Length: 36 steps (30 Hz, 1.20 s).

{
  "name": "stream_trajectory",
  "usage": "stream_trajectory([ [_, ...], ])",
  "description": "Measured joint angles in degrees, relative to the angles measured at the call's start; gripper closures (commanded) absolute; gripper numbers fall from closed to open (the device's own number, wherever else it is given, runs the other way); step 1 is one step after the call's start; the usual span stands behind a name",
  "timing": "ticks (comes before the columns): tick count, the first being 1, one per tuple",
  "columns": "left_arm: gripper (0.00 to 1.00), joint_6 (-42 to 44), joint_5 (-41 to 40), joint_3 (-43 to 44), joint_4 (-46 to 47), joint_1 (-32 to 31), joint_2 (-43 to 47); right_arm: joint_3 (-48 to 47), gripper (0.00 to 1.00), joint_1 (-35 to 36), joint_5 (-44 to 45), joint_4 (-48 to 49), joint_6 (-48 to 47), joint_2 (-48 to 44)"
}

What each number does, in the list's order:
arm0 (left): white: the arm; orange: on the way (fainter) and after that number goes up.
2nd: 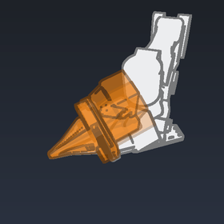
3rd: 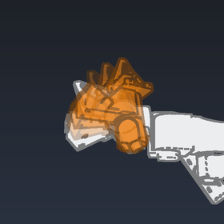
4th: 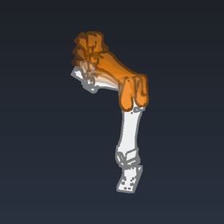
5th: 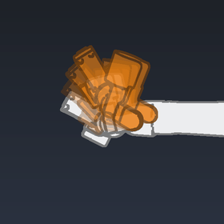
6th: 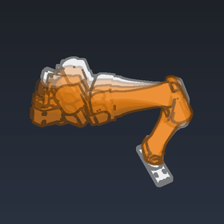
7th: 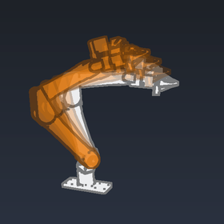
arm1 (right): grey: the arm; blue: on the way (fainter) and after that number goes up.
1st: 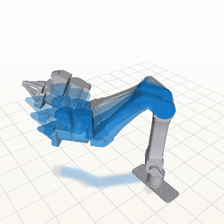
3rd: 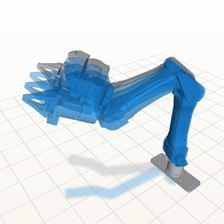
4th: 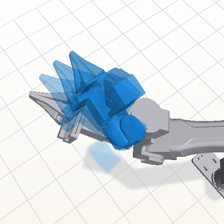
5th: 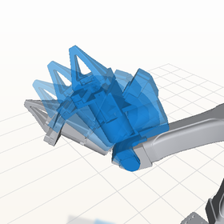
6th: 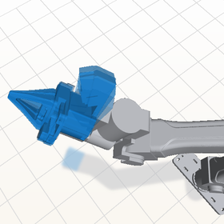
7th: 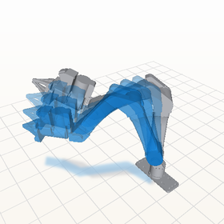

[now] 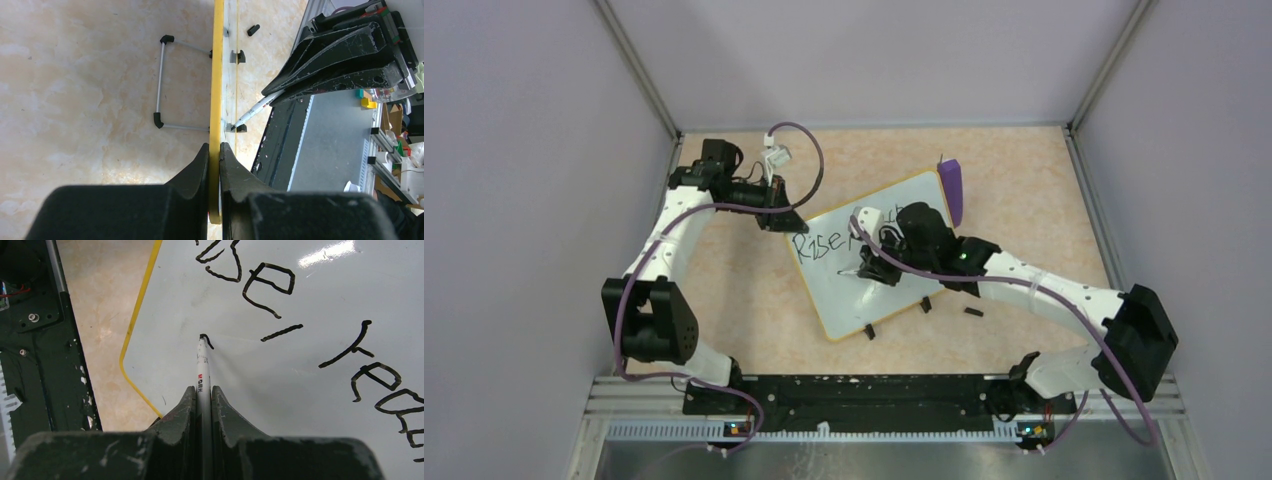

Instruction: Write a sentence on the whiteboard

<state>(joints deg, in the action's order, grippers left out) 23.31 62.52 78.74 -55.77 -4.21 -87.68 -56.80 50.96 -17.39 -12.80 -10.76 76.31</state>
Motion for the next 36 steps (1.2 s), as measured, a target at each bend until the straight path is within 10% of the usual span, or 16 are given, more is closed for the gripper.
stream_trajectory([
  [36,1.0,0.4,0.1,0.0,0.0,0.0,0.0,7.1,1.0,4.1,-3.7,-0.5,-1.5,1.9],
])
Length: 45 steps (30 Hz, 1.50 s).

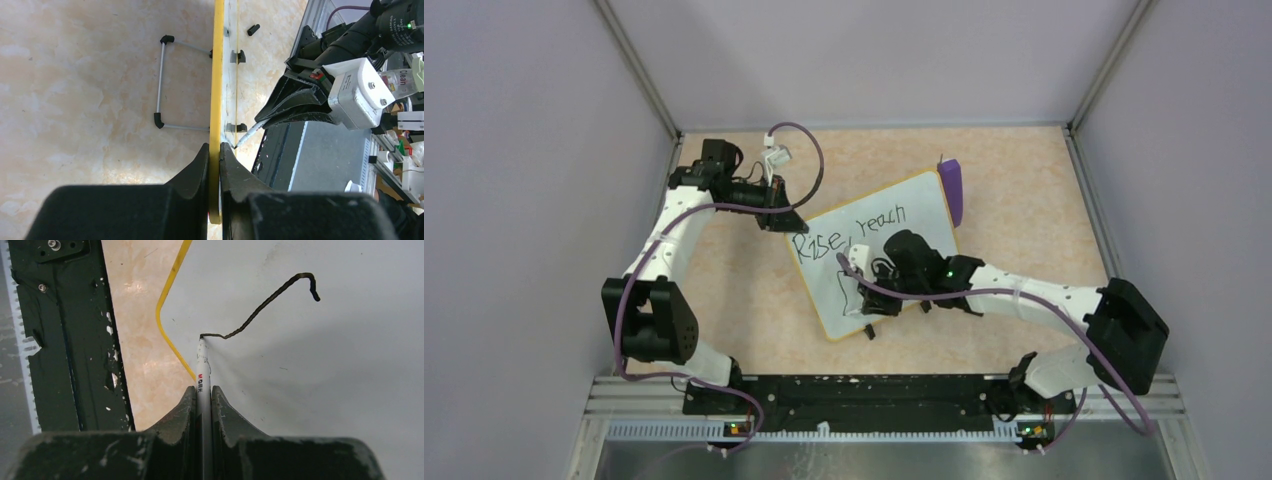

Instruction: Write a sentence on the whiteboard

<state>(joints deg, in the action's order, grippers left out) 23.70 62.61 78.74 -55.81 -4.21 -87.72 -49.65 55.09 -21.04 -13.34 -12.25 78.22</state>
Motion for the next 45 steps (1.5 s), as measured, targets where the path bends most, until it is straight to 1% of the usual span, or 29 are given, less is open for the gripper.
stream_trajectory([
  [5,1.0,0.0,0.1,0.0,0.0,0.0,0.0,-1.9,1.0,0.2,-0.7,-1.3,0.8,0.2],
  [10,1.0,0.0,0.2,0.0,-0.1,0.0,0.0,-3.4,1.0,0.2,-0.7,-1.2,1.6,-1.8],
  [24,1.0,0.0,0.2,0.0,-0.1,0.0,0.0,-4.5,1.0,-0.5,4.4,-0.5,1.8,-1.3],
  [32,1.0,0.0,0.0,0.0,0.0,0.0,0.0,-4.5,1.0,-3.3,2.8,-1.5,1.8,-1.5],
  [37,1.0,0.0,0.1,0.0,0.0,0.0,0.0,-4.4,1.0,-5.6,2.6,-2.8,1.2,-3.5],
  [45,1.0,0.0,0.2,0.0,-0.1,0.0,0.0,-4.4,1.0,-6.0,1.2,-3.9,0.4,-4.6],
])
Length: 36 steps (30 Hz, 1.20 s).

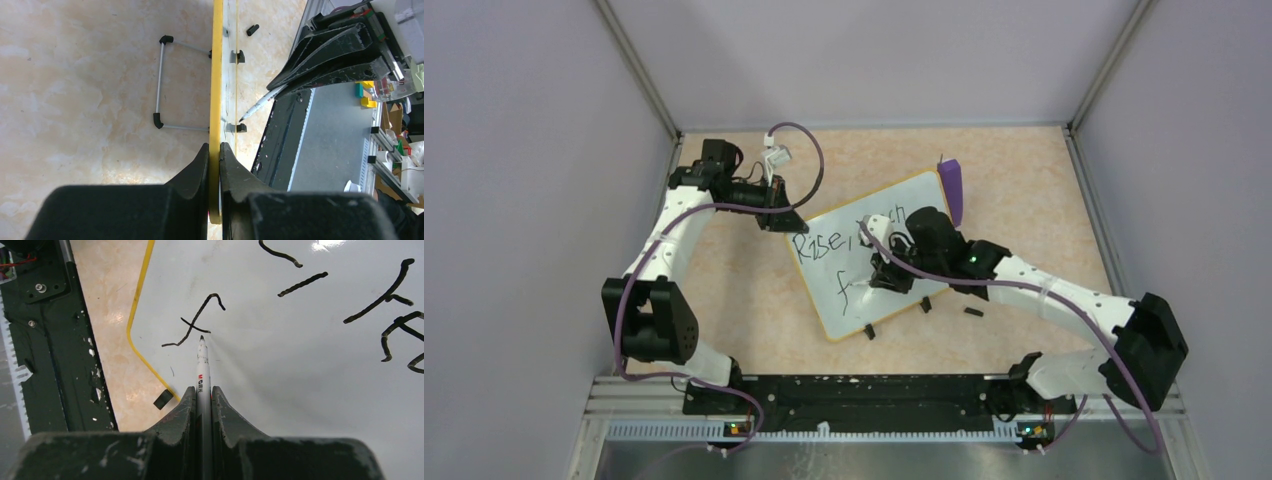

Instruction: Write a sentence on the whiteboard

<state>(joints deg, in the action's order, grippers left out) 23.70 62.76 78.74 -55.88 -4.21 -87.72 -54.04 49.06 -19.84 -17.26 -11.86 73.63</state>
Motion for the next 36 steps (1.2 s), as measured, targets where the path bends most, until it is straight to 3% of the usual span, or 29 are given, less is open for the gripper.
stream_trajectory([
  [17,1.0,0.0,0.0,0.0,0.0,0.0,0.0,0.0,1.0,-0.1,1.8,-1.2,0.0,-2.2],
  [36,1.0,0.0,-0.2,0.0,0.0,0.0,0.0,0.0,1.0,-0.1,0.7,-0.3,0.1,1.4],
])
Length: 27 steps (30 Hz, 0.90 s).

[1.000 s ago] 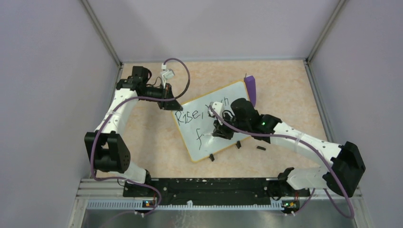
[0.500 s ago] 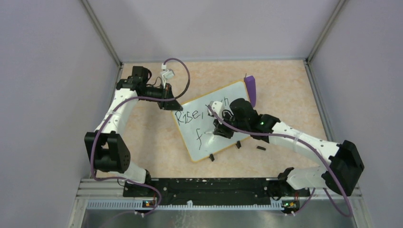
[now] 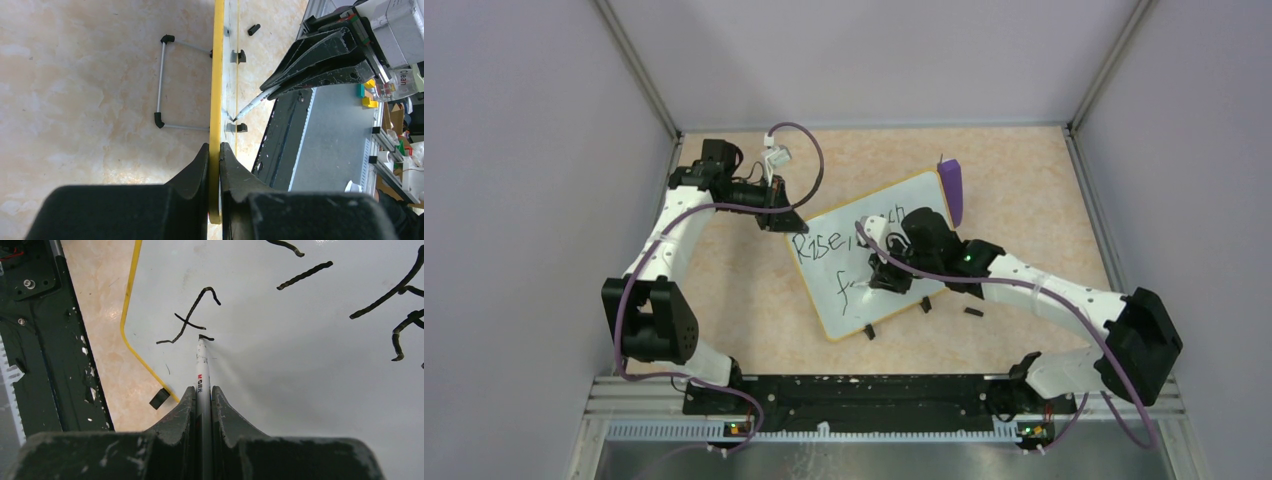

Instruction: Write a sentence on the whiteboard

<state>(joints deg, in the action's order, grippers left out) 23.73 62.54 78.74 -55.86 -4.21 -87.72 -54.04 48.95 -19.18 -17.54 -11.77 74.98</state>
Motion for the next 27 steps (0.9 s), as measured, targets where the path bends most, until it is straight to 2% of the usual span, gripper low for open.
stream_trajectory([
  [27,1.0,0.0,0.0,0.0,0.0,0.0,0.0,2.8,1.0,-1.8,0.3,-2.7,-1.1,-2.4],
])
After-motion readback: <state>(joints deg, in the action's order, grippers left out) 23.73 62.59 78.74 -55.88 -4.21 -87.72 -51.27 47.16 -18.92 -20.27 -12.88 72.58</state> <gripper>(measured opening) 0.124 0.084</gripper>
